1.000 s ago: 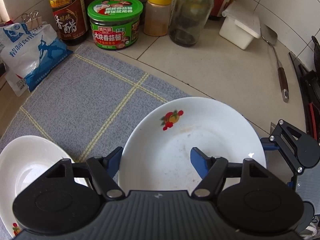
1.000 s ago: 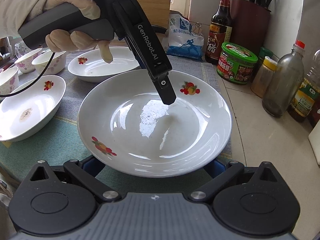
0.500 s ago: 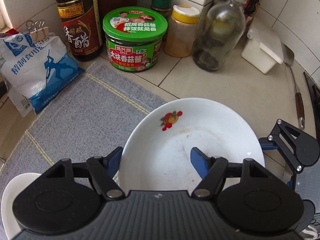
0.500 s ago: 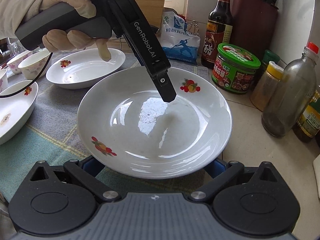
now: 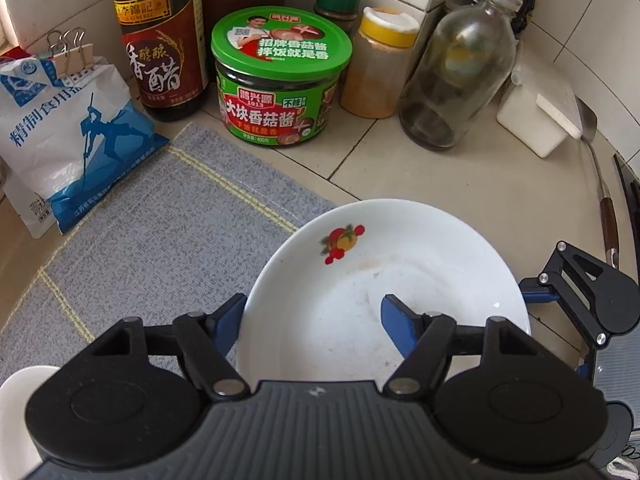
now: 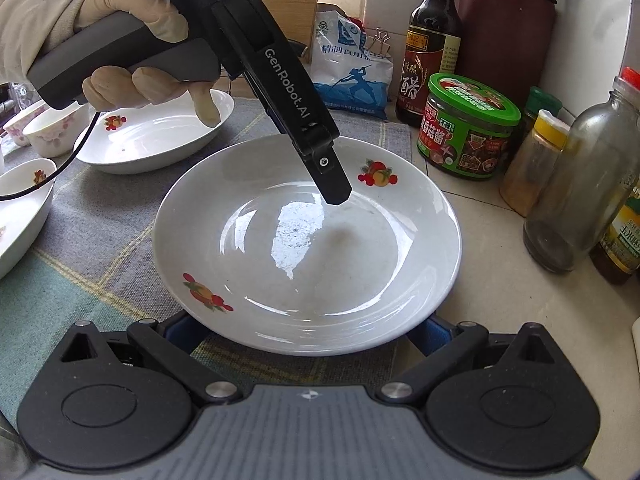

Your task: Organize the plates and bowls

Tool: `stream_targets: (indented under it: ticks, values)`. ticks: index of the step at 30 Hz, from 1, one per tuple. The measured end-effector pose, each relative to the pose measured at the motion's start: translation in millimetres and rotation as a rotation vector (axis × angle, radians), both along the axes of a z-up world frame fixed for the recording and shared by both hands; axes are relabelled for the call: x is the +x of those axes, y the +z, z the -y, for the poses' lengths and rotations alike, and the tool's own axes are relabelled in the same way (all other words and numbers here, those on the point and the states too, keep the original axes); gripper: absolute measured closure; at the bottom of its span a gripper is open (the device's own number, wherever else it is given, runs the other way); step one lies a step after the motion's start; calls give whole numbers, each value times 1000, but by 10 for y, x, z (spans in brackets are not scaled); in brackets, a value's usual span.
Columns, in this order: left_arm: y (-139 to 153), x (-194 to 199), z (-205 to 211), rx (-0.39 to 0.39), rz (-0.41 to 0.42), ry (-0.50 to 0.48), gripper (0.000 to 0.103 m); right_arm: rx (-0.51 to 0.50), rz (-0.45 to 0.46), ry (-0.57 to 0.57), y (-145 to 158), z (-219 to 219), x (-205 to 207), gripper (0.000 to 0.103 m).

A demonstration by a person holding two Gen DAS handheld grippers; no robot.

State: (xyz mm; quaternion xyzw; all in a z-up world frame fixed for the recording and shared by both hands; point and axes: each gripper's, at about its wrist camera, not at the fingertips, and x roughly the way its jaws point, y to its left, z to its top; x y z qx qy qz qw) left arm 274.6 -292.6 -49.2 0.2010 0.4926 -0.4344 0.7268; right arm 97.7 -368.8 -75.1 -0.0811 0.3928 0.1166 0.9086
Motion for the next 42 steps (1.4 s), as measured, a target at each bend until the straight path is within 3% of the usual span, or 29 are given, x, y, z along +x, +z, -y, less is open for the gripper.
stream_targets:
  ticks: [12,25,29,38,42]
  values:
    - [261,-215,-263,-41,89,14,20,-18,15,-46,87,-46,-147,0]
    - [786,-941,-939,-165,296,46,9,-8,53,-79,289,-348,-544,0]
    - [826,-1190,-1198,-190,315,88,8,-12,64,-64,335,-509,-604,0]
    - [792,-1680,-1756,-198,440,222,8,-20,75,-37,393,-854,-718,0]
    - [717,-1835,-1971,-186,447,280,8,-22,77,-37,393,-1001,-773,0]
